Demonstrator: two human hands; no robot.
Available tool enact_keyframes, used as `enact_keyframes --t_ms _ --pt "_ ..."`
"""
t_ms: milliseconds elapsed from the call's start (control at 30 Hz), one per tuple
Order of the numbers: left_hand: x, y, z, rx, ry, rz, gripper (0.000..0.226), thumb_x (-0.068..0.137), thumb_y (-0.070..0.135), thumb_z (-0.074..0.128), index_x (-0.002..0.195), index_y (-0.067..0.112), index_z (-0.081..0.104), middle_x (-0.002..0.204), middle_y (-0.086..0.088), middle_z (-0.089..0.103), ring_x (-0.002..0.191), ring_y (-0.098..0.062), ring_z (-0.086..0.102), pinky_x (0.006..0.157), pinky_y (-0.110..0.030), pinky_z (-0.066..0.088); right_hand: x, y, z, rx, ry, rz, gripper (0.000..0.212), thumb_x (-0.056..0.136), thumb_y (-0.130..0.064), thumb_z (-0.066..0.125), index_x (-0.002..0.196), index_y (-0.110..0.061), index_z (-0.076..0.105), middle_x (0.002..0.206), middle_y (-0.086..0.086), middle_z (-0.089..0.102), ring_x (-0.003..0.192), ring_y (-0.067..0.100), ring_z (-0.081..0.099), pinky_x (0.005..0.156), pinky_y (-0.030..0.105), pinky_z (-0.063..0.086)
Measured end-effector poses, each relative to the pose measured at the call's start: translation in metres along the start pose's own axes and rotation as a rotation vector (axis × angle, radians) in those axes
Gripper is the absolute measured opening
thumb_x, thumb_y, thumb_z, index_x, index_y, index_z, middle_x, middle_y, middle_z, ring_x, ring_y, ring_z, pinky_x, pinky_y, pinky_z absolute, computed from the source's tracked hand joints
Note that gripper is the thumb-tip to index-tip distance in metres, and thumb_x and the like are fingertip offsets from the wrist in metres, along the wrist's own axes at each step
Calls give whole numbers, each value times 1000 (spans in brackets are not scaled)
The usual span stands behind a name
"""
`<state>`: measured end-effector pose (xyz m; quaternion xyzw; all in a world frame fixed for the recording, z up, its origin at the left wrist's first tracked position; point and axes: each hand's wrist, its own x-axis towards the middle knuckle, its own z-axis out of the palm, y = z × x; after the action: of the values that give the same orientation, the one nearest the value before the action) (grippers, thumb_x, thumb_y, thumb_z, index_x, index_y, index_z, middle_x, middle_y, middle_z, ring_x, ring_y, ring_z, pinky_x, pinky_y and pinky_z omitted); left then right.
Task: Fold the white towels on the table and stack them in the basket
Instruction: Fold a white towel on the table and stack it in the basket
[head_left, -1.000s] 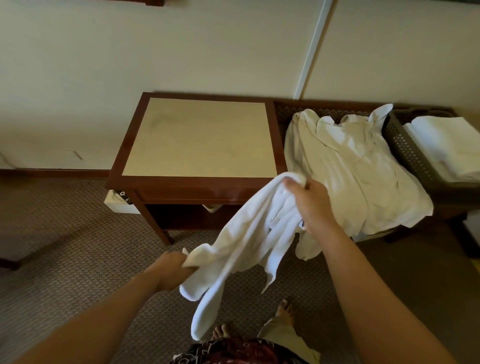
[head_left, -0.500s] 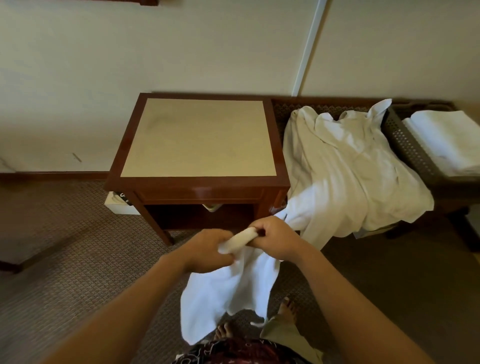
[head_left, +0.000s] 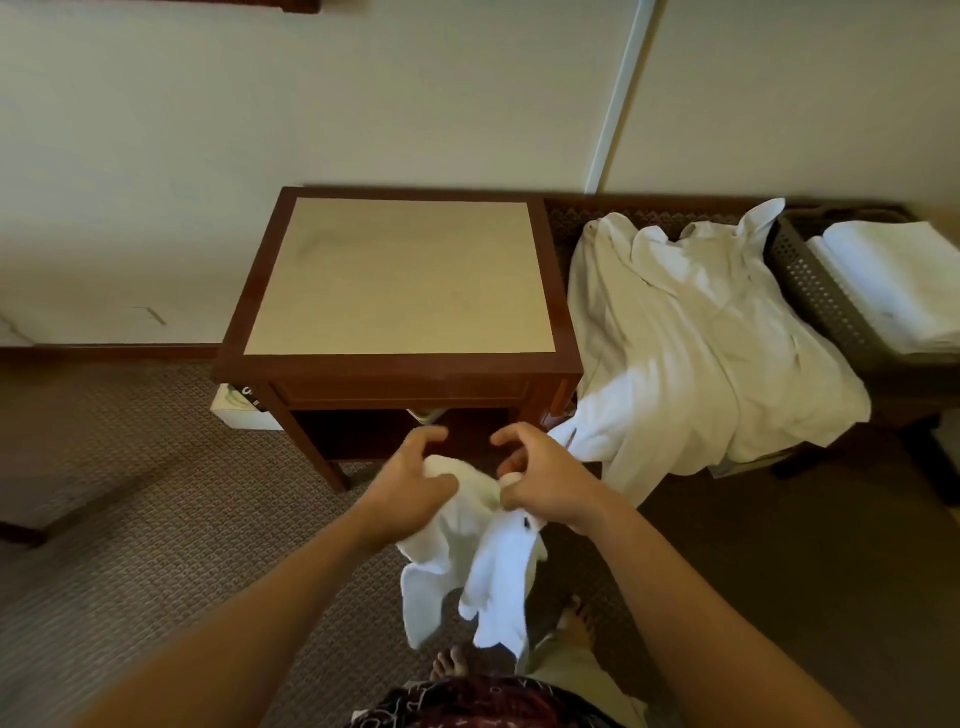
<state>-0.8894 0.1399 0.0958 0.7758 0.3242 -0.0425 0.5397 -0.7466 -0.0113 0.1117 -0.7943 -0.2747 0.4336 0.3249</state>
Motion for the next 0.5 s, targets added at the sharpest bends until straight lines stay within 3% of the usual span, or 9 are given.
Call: enact_keyframes --t_ms 67,133,233,300,367,433,500 --pt "3 11 8 -93 -210 85 71 92 12 59 152 40 35 133 10 62 111 -8 62 88 -28 52 -2 -10 7 101 -58 -137 65 74 2 74 127 -29 50 104 8 63 81 17 63 66 32 53" --pt "11 13 10 -159 -341 143 60 92 8 57 143 40 52 130 5 68 118 -12 65 99 -36 54 -4 -15 7 198 -76 -248 66 72 6 73 124 -27 50 101 9 62 77 15 60 68 34 52" --pt "20 17 0 -153 -313 74 31 89 2 55 107 16 76 101 -14 75 90 -17 70 85 -38 56 -7 -16 -2 229 -38 -269 77 71 5 85 130 -28 48 102 8 61 76 12 60 69 27 53" --pt "25 15 -6 6 -247 83 22 88 7 58 88 19 76 78 -4 71 73 -9 64 74 -36 52 -6 -9 -6 177 54 -190 75 70 -5 91 130 -27 53 101 5 62 76 12 61 66 24 54" --pt "27 11 -7 58 -201 70 25 90 7 57 79 22 73 63 8 61 60 -3 55 66 -33 45 -4 0 -10 132 99 -54 49 75 -13 91 116 -18 65 90 1 64 72 9 62 62 22 52" --pt "26 7 -5 42 -160 38 24 91 7 56 79 20 72 63 8 58 59 -5 52 64 -32 42 -5 9 -9 160 54 39 22 83 -15 85 100 -9 72 76 0 65 62 4 59 58 19 49" --pt "23 5 -3 5 -113 8 23 91 9 56 80 18 73 68 3 61 65 -10 56 65 -33 45 -7 17 -3 234 97 39 17 88 -17 80 94 -4 71 70 -2 65 60 2 58 57 18 49"
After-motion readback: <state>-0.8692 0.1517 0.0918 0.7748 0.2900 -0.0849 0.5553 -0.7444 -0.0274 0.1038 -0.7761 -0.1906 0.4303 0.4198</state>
